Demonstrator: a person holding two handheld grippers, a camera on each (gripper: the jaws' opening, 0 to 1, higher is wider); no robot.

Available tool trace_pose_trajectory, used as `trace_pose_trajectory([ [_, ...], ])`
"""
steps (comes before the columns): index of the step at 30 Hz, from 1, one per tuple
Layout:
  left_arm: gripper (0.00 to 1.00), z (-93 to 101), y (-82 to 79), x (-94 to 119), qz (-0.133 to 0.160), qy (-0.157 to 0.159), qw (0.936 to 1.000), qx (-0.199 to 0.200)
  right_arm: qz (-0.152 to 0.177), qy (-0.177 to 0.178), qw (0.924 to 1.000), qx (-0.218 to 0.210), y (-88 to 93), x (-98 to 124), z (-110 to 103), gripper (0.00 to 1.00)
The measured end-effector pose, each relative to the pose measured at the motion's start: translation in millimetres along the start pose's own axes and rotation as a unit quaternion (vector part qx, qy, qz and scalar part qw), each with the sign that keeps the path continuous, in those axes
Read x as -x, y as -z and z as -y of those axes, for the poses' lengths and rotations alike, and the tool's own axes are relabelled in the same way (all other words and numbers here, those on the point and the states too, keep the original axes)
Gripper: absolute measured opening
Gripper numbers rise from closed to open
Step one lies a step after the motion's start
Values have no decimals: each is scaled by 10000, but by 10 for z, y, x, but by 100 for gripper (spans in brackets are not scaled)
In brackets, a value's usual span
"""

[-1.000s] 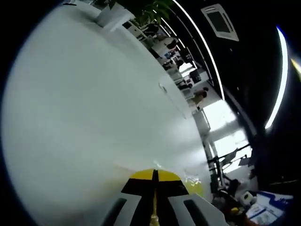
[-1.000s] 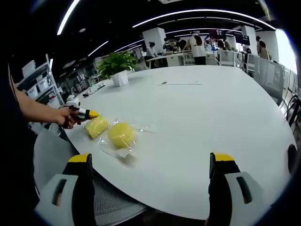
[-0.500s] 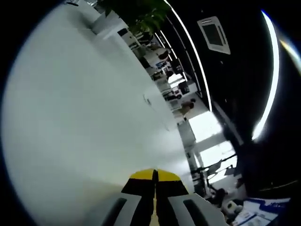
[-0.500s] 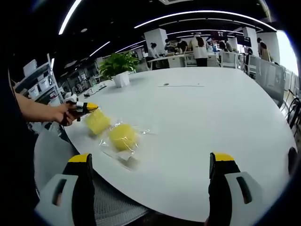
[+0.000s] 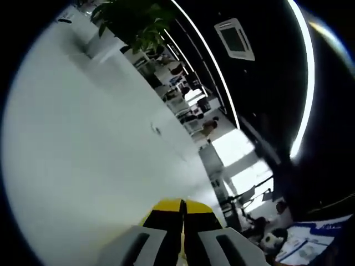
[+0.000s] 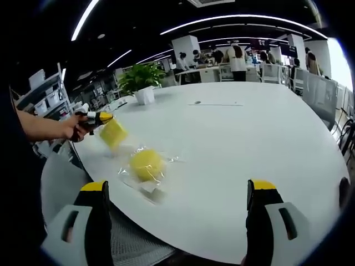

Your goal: Compare the silicone blocks by pressing each to a similar depth, holding the contact briefly, and releasing to observe deformation and rebound differences across the visible hardness samples.

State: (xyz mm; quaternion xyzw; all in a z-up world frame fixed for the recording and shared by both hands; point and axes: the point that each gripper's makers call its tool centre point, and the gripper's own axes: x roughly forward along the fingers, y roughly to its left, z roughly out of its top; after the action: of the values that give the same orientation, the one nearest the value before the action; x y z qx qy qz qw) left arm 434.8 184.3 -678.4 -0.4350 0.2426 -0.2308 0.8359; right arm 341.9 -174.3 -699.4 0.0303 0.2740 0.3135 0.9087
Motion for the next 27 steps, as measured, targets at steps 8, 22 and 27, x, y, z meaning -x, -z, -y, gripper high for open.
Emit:
trace_pose_trajectory([
  [8,0,285,-230,41,8,165,9989,-435,46,-35,10000,36,-44,-11,-14,97],
  [22,0,1025,-674,170,23,641,9868,-1485,180,-90,9995,225,-284,-15,-27,97],
  [27,0,1200,-797,232,82,707,9842,-1619,272,-111,9992,267,-405,5,-21,97],
])
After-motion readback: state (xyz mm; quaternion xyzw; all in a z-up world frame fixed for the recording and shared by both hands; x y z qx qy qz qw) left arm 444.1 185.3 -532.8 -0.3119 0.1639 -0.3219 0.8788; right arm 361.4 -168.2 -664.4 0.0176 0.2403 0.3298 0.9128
